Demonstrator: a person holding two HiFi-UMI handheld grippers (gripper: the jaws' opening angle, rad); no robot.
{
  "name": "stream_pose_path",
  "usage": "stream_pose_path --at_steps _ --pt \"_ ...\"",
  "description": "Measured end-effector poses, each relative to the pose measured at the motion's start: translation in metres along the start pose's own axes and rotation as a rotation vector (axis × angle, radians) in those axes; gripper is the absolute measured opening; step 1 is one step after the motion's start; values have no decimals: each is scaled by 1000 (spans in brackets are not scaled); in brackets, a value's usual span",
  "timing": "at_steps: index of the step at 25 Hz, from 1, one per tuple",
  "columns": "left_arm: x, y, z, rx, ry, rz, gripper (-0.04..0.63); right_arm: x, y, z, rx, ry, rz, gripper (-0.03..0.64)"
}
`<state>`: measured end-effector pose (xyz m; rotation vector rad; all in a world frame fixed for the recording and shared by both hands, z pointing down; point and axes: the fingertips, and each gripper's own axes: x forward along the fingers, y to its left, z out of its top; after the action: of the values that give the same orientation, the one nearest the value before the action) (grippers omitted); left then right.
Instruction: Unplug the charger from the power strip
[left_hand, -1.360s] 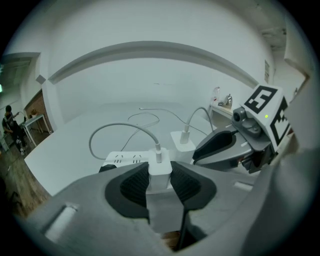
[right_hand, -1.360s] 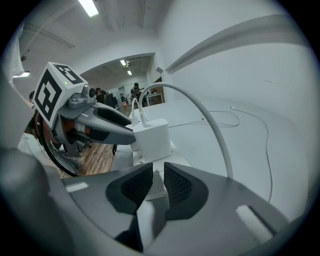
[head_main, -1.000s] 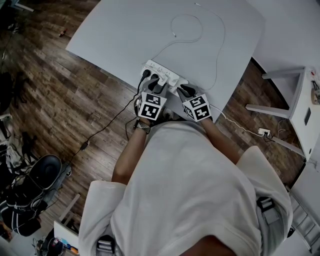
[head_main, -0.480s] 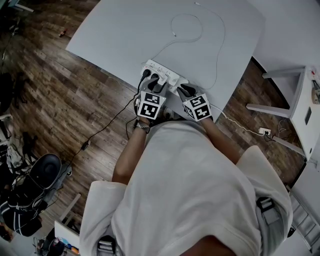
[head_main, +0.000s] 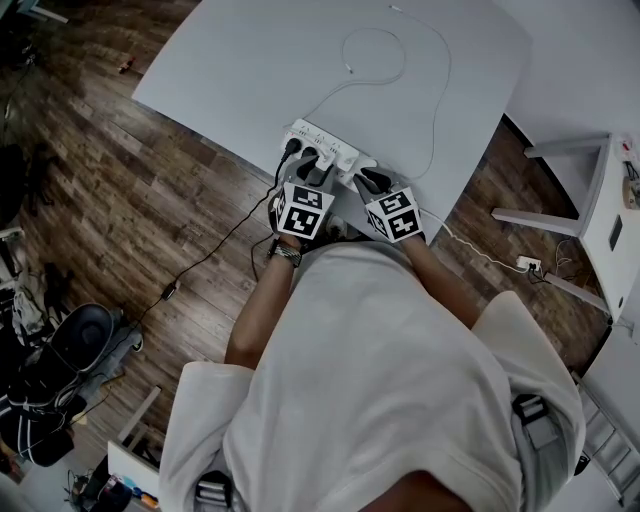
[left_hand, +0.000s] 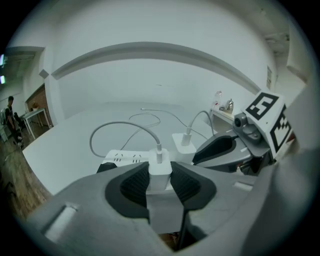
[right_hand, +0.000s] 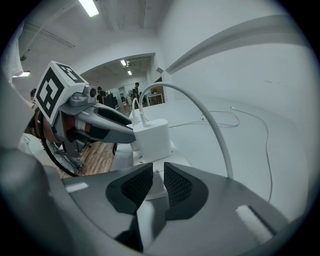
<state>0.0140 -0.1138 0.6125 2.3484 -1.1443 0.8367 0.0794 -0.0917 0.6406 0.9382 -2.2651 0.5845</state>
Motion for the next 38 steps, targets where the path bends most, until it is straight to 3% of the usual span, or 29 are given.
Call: stream_pose_path --at_steps 6,13,20,22,27,32,38 --pt "-2 4 0 -64 -19 -10 138 1 2 1 1 -2 3 71" --pt "1 0 2 70 19 18 137 1 0 1 2 -2 3 71" --pt "1 0 1 138 28 29 137 2 1 2 2 -1 0 71" --pt "2 0 2 113 23 20 137 2 1 2 2 -2 -1 71" --pt "0 6 1 -33 -2 -10 138 4 1 3 2 -2 -1 71" --pt "-1 7 0 -91 -12 -20 138 3 2 2 0 -6 -1 71" --pt "-1 -3 3 105 25 20 137 0 2 1 0 -11 -3 71"
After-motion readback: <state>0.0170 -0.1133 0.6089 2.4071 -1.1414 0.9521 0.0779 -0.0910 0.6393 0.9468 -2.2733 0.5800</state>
